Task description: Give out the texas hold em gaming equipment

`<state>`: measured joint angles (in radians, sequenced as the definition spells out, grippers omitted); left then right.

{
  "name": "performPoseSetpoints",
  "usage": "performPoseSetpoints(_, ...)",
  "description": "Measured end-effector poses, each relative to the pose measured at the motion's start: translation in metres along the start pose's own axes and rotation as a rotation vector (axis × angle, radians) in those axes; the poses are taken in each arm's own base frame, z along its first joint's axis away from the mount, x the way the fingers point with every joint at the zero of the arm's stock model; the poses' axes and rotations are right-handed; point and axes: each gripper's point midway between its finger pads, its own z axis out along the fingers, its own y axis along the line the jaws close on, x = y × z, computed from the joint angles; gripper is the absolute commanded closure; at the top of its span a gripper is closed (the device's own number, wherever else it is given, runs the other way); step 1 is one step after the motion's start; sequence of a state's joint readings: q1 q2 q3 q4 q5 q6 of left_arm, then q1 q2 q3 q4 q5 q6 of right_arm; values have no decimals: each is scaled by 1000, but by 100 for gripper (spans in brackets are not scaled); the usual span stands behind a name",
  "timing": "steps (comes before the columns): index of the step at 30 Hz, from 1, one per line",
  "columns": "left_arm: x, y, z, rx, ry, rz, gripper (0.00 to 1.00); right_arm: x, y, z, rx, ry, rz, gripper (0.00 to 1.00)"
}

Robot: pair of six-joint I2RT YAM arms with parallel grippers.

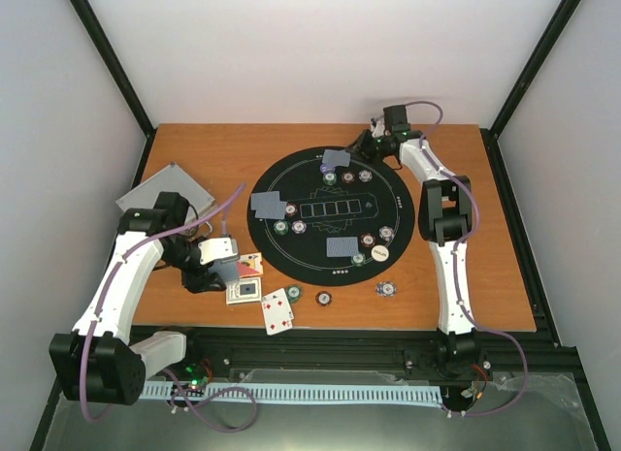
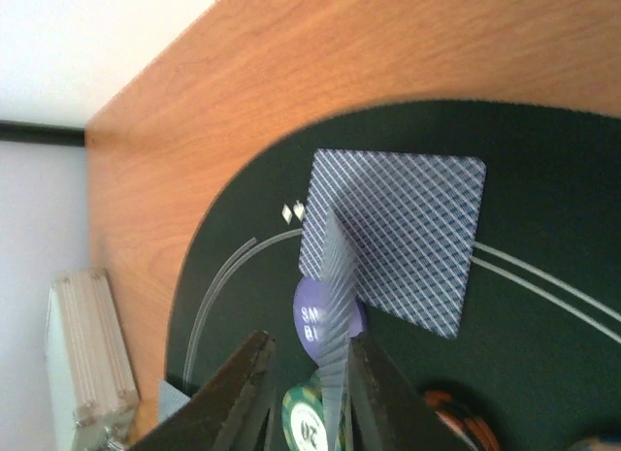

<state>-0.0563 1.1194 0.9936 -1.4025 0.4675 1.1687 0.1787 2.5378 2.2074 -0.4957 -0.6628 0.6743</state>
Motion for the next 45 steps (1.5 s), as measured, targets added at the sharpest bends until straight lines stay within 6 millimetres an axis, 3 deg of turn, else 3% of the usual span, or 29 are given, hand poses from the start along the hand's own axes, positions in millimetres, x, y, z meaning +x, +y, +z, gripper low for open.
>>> performPoseSetpoints(2, 0, -1, 0, 3, 1, -4, 99, 4, 0, -7, 23, 4, -11, 58)
performPoseSetpoints(6, -2, 0, -3, -2, -2, -11, 99, 24, 7, -33, 58, 27, -23, 48)
performPoseSetpoints(10, -5, 1, -5, -8, -14, -19, 99, 49, 30, -72, 59, 19, -58, 35)
performPoseSetpoints(13, -6, 1, -6, -9, -17, -31, 99, 82, 60, -96, 33, 14, -110, 25)
performPoseSetpoints(16, -6, 1, -6, -9, -18, -40, 99, 141, 104, -101, -42, 56, -179, 21)
performPoseSetpoints(19, -6, 1, -6, -9, -17, -44, 99, 241, 146, -94, -149, 180, -247, 20)
performPoseSetpoints(23, -6, 0, -7, -17, -21, -41, 99, 345, 164, -88, -223, 334, -273, 20)
performPoseSetpoints(27, -7, -1, -9, -25, -24, -37, 99, 403, 170, -85, -266, 396, -264, 21)
performPoseSetpoints(36, -6, -3, -9, -20, -22, -39, 99, 461, 207, -80, -417, 446, -247, 23)
performPoseSetpoints(45, -6, -8, -12, -21, -25, -31, 99, 474, 213, -52, -437, 483, -193, 25)
